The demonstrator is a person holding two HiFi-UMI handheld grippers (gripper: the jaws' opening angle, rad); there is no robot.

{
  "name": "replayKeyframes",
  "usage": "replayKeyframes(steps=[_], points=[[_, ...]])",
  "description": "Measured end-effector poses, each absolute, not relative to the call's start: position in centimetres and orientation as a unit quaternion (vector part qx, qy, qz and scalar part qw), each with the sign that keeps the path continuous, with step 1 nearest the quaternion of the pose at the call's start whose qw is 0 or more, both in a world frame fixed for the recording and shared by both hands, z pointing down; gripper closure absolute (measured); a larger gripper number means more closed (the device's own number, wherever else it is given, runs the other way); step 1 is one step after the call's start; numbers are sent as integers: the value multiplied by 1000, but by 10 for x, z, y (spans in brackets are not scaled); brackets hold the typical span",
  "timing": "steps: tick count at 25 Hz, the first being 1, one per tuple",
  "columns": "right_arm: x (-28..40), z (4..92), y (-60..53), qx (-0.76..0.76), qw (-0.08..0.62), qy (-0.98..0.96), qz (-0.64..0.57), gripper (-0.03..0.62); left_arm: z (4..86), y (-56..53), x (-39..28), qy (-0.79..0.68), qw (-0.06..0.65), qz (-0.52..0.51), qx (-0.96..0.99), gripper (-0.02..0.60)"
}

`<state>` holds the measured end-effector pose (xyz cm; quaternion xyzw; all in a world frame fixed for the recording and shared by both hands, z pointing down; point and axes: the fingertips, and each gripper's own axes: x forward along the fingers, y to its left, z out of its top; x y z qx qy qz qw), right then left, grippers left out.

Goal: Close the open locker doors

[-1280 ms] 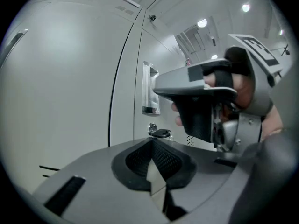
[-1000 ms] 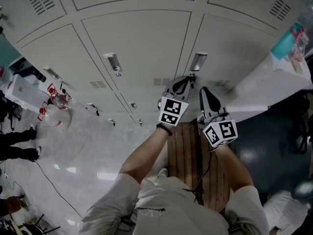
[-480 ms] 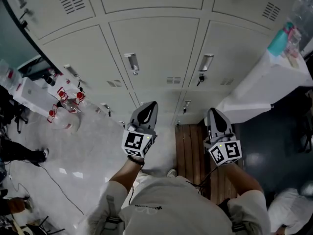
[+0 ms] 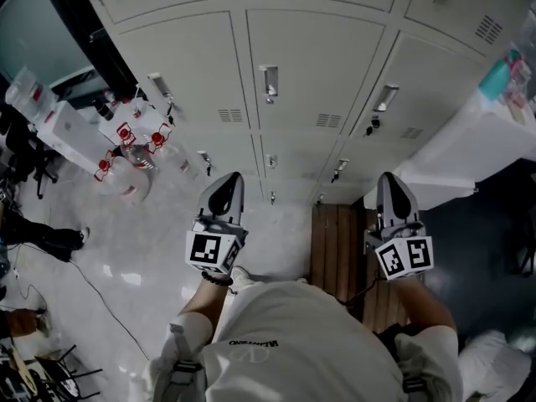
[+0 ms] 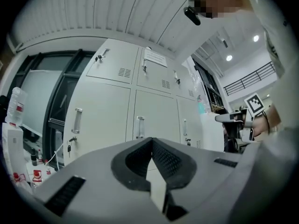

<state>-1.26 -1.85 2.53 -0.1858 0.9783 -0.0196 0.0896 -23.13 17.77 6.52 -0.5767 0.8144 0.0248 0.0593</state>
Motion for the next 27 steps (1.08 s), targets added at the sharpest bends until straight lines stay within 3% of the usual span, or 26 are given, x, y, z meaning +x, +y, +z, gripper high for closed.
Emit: replayKeyframes(steps=[27], points=[[-14, 24, 5, -166, 88, 982, -8, 585, 51, 173, -210, 803, 67, 36, -591, 578]])
